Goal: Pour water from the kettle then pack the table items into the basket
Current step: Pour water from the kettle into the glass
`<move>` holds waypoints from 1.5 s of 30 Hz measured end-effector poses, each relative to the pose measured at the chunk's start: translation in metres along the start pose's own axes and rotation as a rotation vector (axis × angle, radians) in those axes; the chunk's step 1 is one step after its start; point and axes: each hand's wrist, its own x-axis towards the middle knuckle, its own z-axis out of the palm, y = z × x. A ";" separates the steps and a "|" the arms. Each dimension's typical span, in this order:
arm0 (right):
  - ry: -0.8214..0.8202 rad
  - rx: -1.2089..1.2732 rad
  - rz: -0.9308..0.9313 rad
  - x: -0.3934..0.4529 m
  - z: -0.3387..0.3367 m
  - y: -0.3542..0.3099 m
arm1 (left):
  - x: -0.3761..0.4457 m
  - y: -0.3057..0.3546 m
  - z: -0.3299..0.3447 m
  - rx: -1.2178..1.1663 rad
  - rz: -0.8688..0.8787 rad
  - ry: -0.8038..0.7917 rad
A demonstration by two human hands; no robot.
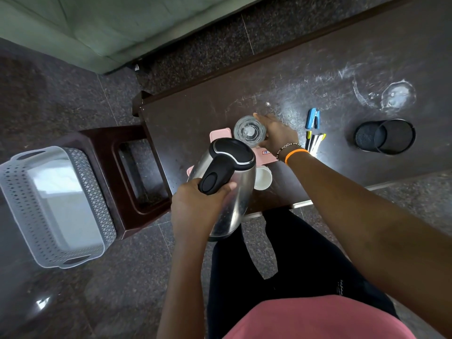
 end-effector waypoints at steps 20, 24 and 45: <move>0.009 -0.031 0.008 0.000 0.001 0.000 | -0.004 -0.002 -0.003 -0.001 0.004 -0.026; 0.017 -0.017 0.006 0.000 0.002 0.000 | -0.005 -0.002 -0.002 0.013 0.002 -0.038; 0.016 -0.013 0.017 0.000 0.001 0.000 | -0.004 0.001 0.001 0.011 0.014 -0.047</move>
